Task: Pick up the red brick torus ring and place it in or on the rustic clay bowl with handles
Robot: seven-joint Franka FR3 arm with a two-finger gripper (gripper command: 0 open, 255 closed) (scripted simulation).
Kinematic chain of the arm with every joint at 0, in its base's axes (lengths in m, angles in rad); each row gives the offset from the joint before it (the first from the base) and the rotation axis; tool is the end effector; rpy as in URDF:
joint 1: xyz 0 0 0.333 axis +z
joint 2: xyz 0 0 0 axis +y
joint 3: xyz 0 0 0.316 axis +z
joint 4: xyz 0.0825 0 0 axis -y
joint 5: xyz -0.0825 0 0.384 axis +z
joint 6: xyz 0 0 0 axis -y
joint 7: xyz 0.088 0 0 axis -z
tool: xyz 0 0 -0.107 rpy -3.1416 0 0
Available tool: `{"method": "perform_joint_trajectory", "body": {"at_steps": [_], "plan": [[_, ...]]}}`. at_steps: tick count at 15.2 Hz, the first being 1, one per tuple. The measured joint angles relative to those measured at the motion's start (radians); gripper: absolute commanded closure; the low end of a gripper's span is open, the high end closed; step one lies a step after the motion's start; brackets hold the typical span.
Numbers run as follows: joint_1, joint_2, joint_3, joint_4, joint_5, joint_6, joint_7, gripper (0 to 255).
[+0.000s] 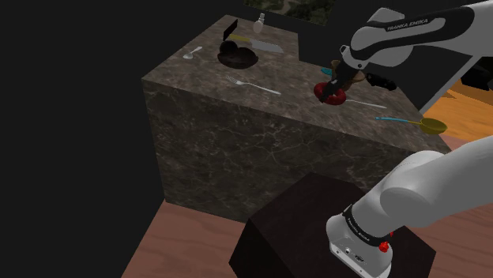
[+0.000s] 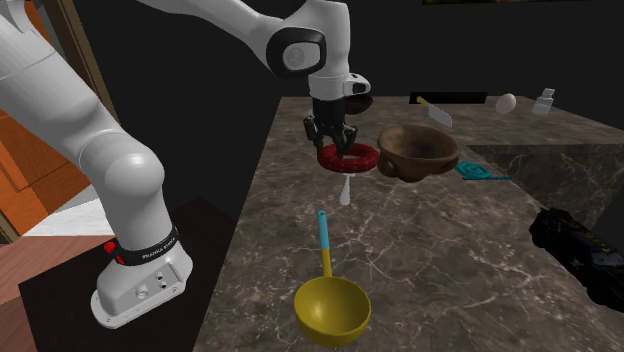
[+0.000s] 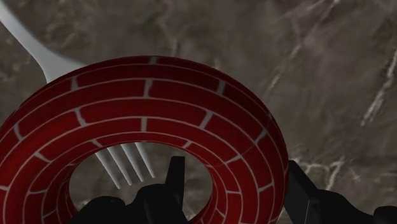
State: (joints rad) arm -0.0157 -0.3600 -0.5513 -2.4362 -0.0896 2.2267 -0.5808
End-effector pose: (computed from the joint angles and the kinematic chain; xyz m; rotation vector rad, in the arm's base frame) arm 0.3762 -0.2483 0.4272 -3.0914 -0.1306 -0.2299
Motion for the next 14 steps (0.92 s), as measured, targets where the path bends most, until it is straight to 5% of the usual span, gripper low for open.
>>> {"method": "perform_joint_trajectory", "body": {"at_steps": [14], "plan": [[-0.007,-0.054,0.031,0.107,-0.013,-0.157,0.025,255]]}}
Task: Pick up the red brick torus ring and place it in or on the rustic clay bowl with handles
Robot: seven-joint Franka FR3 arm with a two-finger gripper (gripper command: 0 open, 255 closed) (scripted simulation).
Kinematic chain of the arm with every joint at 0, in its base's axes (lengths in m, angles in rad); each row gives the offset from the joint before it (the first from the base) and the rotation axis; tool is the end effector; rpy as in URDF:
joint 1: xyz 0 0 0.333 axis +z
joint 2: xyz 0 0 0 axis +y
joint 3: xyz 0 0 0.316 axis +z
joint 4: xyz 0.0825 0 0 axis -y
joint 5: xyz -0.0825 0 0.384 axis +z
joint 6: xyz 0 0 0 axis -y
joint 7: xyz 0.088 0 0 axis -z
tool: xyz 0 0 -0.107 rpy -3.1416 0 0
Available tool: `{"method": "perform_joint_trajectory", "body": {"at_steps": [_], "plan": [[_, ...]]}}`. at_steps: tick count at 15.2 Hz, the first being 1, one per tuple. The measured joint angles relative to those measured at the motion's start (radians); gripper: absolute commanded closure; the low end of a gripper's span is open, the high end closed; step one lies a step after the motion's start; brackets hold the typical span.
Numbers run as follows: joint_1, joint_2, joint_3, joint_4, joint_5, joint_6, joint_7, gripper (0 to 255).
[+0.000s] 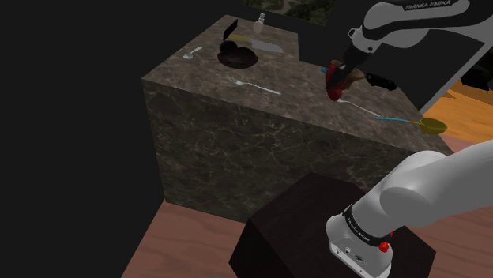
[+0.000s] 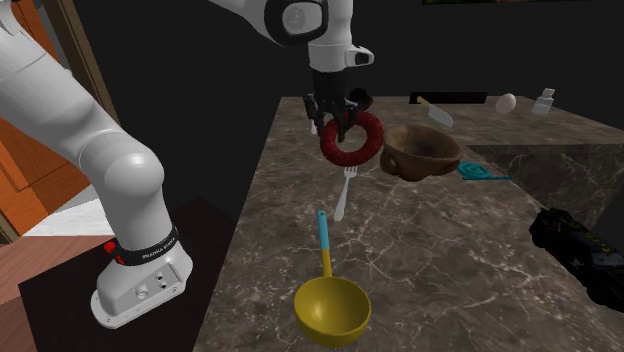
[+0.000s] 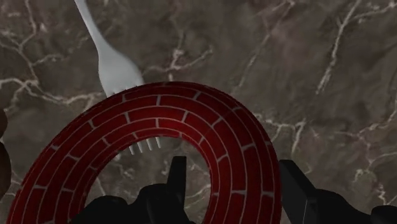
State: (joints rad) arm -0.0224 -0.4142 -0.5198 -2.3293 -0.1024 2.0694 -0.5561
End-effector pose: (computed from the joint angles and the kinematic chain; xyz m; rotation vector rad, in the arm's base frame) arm 0.3757 -0.2494 0.4852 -3.0915 -0.1310 -0.2302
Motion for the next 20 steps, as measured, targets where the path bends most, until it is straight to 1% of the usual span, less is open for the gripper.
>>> {"method": "perform_joint_trajectory", "body": {"at_steps": [5,20], "plan": [[0.001,-0.018,0.017,0.053,-0.001,-0.07,0.013,255],[0.011,-0.018,0.039,0.251,0.011,-0.268,0.023,255]]}}
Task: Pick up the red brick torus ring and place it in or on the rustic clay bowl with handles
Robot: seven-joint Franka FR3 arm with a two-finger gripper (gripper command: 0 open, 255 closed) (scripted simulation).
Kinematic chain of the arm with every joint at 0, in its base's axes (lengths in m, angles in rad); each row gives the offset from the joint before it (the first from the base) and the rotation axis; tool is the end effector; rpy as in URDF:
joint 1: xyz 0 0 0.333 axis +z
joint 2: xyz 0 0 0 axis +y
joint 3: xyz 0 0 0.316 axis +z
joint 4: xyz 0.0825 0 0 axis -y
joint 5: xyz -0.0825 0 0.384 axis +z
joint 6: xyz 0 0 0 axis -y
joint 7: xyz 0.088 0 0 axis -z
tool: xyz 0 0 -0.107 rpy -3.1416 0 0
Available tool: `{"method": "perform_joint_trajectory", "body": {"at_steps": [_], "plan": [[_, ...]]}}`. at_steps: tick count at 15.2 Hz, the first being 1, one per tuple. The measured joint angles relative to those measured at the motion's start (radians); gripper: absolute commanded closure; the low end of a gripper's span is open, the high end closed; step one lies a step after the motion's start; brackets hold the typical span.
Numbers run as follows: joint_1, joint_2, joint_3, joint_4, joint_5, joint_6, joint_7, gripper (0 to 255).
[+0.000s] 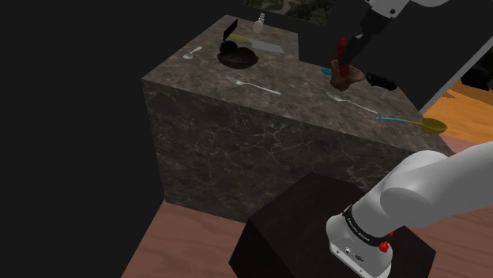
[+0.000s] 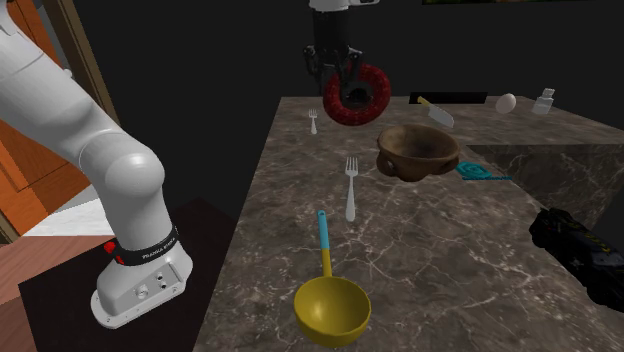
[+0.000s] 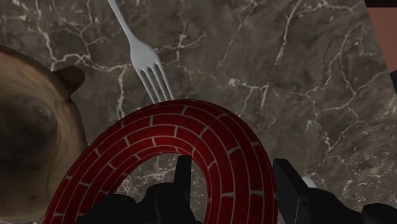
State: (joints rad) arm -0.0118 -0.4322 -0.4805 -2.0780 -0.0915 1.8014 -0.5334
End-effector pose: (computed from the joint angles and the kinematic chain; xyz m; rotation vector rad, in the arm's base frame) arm 0.3762 -0.2488 0.5904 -3.0917 -0.1307 -0.2305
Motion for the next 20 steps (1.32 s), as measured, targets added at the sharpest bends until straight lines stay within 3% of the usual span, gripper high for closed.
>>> {"method": "perform_joint_trajectory", "body": {"at_steps": [2,8,13,20], "plan": [[0.001,0.014,-0.009,0.023,0.004,-0.01,-0.011,255],[0.008,0.205,-0.14,0.212,0.083,-0.029,-0.167,255],[-0.028,0.442,-0.258,0.42,0.234,-0.066,-0.343,255],[-0.036,0.464,-0.264,0.35,0.254,0.017,-0.377,255]]}}
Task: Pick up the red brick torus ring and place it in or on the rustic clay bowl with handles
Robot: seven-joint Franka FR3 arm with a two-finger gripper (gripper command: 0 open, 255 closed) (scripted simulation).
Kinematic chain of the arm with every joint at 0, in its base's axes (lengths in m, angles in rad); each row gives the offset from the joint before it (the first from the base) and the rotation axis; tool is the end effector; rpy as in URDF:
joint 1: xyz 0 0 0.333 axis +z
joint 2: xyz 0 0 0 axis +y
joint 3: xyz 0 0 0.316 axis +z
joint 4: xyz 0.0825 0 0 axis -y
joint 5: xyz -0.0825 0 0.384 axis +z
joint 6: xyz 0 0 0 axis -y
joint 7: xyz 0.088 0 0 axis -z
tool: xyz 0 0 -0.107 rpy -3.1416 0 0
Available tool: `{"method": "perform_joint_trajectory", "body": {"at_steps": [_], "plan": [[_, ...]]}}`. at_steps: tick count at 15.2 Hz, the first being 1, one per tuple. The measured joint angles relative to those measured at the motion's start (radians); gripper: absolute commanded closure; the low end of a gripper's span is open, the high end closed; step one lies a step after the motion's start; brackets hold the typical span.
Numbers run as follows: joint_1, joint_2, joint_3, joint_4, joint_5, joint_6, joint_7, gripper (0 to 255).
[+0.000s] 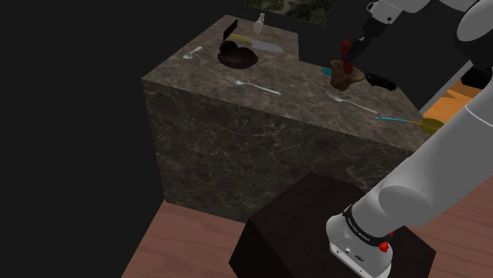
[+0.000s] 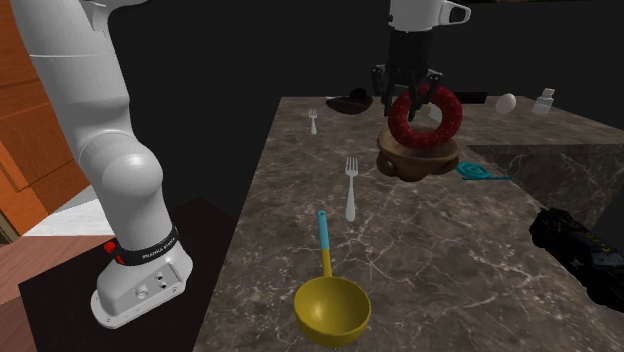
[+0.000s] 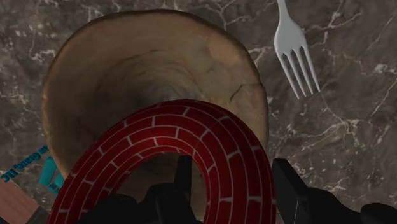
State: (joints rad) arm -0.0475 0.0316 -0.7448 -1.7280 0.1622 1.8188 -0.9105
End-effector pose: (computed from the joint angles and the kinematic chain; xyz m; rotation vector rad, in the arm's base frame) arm 0.4186 -0.3984 0.5592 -3.0910 -0.1309 -0.2290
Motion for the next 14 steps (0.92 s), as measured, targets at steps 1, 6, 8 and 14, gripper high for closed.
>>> {"method": "perform_joint_trajectory", "body": {"at_steps": [1,6,8,14], "plan": [[0.0,-0.001,0.0,-0.012,0.0,0.012,-0.001,255],[0.003,-0.008,0.002,-0.068,0.003,0.076,-0.008,255],[0.001,-0.007,0.001,-0.07,0.006,0.083,-0.012,255],[0.001,-0.001,0.001,-0.073,0.007,0.082,-0.011,0]]}}
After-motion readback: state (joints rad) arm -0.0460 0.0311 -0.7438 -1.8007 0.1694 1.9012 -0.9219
